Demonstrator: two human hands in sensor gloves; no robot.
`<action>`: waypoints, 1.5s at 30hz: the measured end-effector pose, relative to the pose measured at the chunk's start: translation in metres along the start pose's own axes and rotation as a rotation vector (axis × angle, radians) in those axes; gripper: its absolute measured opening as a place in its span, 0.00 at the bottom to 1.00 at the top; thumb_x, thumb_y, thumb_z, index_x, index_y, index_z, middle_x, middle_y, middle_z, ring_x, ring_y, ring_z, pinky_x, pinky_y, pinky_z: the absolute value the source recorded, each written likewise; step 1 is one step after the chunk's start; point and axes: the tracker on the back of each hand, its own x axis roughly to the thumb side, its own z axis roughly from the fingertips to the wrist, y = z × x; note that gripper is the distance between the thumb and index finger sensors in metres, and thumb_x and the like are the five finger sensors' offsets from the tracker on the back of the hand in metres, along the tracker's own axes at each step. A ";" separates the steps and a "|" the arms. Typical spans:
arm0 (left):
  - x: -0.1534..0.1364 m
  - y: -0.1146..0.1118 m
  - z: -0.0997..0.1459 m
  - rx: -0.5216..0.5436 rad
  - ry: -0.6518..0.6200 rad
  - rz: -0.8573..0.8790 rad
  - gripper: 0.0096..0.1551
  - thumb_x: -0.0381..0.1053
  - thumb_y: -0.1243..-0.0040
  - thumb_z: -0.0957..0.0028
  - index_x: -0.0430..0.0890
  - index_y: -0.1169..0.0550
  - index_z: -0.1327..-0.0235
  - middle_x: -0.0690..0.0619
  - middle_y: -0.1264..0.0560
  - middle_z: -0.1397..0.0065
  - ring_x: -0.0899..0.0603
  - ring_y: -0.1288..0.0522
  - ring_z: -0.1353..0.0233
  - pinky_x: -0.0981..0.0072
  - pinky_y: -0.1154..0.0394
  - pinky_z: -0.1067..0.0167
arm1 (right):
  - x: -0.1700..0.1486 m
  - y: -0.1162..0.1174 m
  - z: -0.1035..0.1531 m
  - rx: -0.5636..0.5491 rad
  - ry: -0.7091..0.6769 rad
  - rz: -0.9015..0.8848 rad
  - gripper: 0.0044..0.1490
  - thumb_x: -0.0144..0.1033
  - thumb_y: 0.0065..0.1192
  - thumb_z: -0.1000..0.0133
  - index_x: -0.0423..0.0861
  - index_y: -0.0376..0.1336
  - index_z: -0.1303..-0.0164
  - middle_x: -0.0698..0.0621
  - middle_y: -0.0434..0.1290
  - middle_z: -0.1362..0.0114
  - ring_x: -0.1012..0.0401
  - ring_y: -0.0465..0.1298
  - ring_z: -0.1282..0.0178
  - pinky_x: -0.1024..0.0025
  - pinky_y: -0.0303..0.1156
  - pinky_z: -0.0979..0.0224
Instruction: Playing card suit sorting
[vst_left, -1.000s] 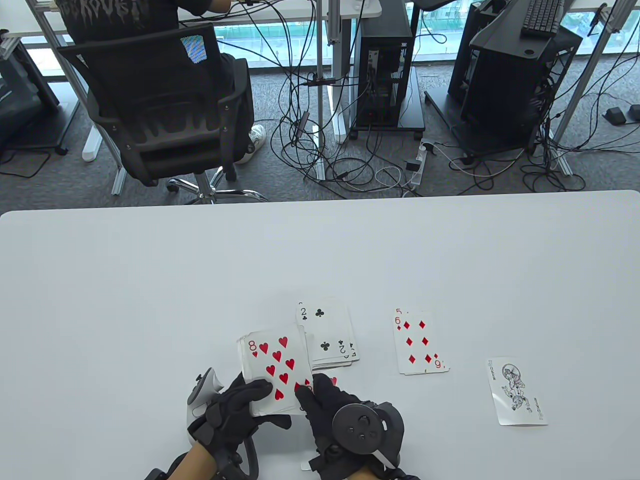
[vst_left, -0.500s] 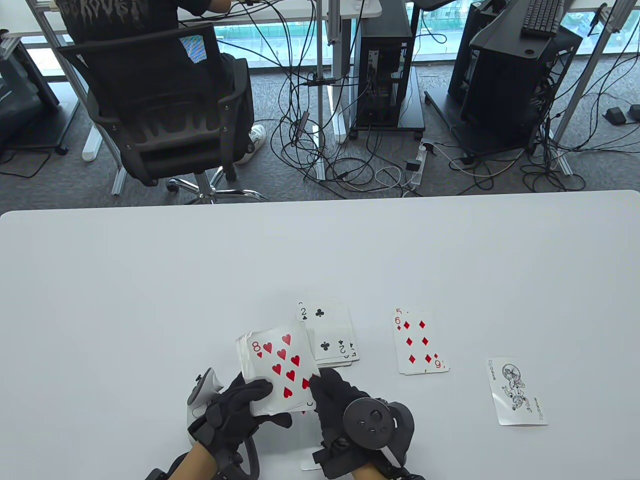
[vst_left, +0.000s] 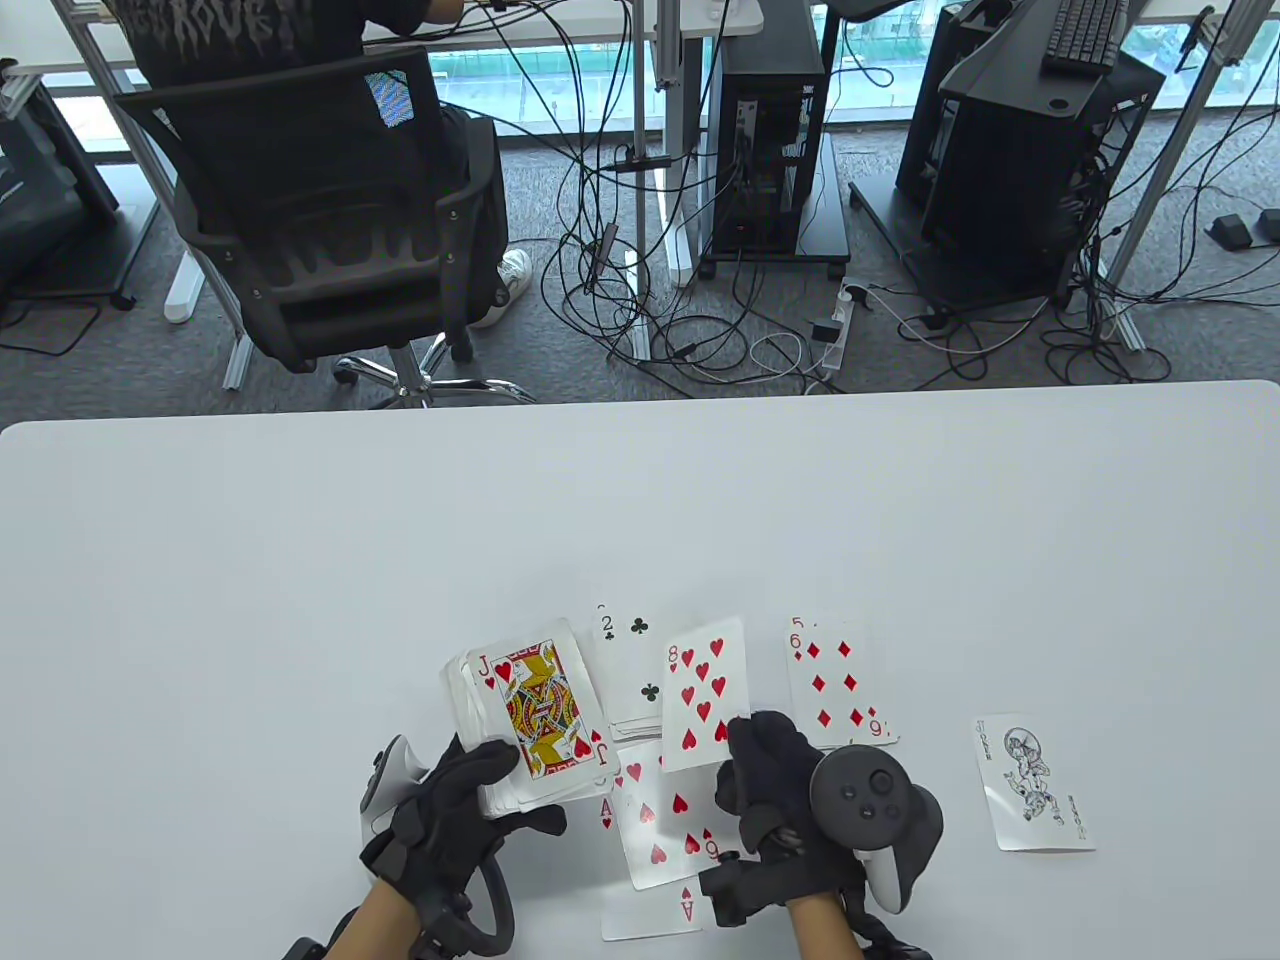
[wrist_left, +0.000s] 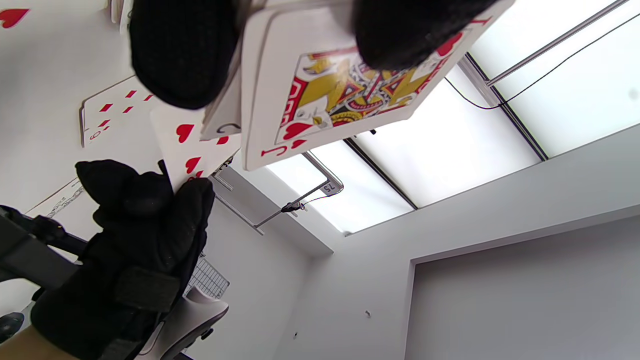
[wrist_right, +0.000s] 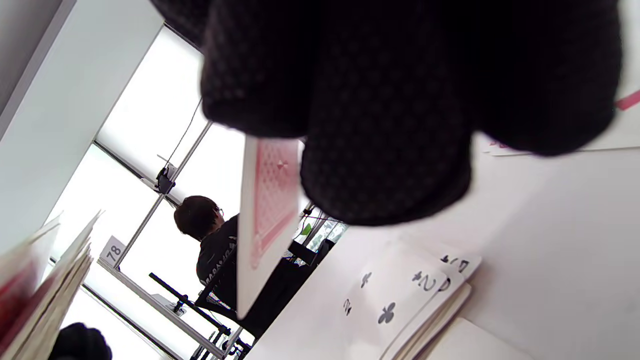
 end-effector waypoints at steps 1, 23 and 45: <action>0.001 0.000 0.000 0.002 -0.004 0.000 0.31 0.56 0.45 0.35 0.61 0.44 0.24 0.58 0.38 0.19 0.42 0.31 0.22 0.55 0.20 0.42 | -0.001 0.004 -0.001 0.060 0.028 -0.019 0.24 0.30 0.54 0.41 0.23 0.67 0.56 0.50 0.79 0.70 0.56 0.84 0.74 0.56 0.81 0.65; 0.002 0.001 0.001 0.005 -0.005 -0.008 0.31 0.57 0.45 0.35 0.61 0.44 0.24 0.58 0.38 0.19 0.42 0.31 0.22 0.55 0.20 0.42 | -0.001 0.091 0.034 0.681 0.076 1.108 0.28 0.35 0.53 0.40 0.21 0.68 0.62 0.51 0.79 0.75 0.57 0.83 0.79 0.57 0.81 0.69; -0.002 0.000 0.001 -0.002 0.029 -0.019 0.31 0.57 0.45 0.35 0.61 0.44 0.24 0.57 0.38 0.19 0.41 0.31 0.22 0.55 0.21 0.42 | 0.067 0.063 0.032 0.057 -0.391 0.262 0.32 0.37 0.47 0.39 0.21 0.62 0.44 0.44 0.79 0.60 0.49 0.83 0.63 0.49 0.79 0.57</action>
